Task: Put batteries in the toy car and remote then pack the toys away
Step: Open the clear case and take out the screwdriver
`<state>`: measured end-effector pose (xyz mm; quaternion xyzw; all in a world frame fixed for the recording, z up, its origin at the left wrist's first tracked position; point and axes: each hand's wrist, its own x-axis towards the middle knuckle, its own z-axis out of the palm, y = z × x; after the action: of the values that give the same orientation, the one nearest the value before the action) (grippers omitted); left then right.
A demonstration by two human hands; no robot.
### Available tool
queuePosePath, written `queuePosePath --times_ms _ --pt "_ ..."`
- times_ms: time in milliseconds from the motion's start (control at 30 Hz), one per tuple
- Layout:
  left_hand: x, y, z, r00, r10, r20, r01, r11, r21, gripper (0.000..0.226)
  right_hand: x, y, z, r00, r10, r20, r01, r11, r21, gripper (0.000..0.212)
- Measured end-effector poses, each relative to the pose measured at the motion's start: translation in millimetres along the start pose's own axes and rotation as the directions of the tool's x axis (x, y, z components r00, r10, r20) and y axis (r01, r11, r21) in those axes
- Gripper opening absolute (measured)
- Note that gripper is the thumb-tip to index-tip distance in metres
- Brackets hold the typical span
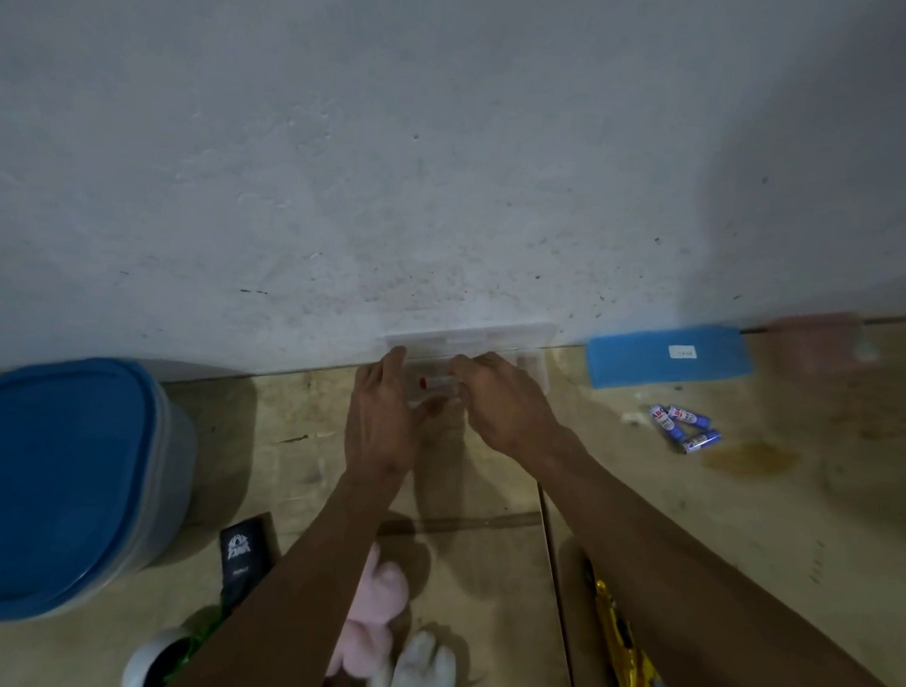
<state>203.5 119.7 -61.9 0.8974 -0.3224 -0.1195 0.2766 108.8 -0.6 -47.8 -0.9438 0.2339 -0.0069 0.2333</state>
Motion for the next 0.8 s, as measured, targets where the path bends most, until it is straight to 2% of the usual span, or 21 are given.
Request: queuePosePath --times_ms 200,367,500,600,667,733,800 --pt "3.0 -1.0 -0.6 1.000 0.029 0.010 -0.030 0.999 0.021 0.071 16.7 -6.0 -3.8 0.997 0.075 0.022 -0.069 0.974 -0.214 0.018" --pt "3.2 -0.4 -1.0 1.000 0.030 -0.008 -0.030 1.000 0.000 0.065 22.2 -9.4 -5.5 0.997 0.043 0.063 -0.026 0.969 -0.248 0.024" --pt "0.7 -1.7 0.3 1.000 0.013 -0.011 -0.014 0.999 -0.030 0.054 5.4 -3.6 -9.4 0.996 -0.088 -0.019 0.086 0.993 -0.086 0.038" --pt "-1.3 -2.6 2.2 1.000 0.009 -0.025 -0.010 0.998 -0.057 0.065 -12.5 4.3 -15.3 0.976 -0.167 -0.140 0.178 0.981 0.072 0.040" --pt "-2.3 -3.3 3.5 0.999 0.032 -0.040 -0.035 0.997 -0.067 0.076 -18.8 4.9 -23.7 0.960 -0.067 -0.271 0.140 0.956 0.257 0.029" --pt "-1.9 -2.3 2.4 0.998 0.048 -0.046 -0.051 0.996 -0.072 0.085 -20.0 6.5 -32.6 0.933 0.107 -0.343 0.038 0.920 0.390 0.024" --pt "-0.5 -0.3 0.1 0.998 0.049 -0.034 -0.051 0.998 -0.046 0.087 -19.4 12.8 -37.9 0.914 0.189 -0.358 -0.054 0.933 0.355 0.030"
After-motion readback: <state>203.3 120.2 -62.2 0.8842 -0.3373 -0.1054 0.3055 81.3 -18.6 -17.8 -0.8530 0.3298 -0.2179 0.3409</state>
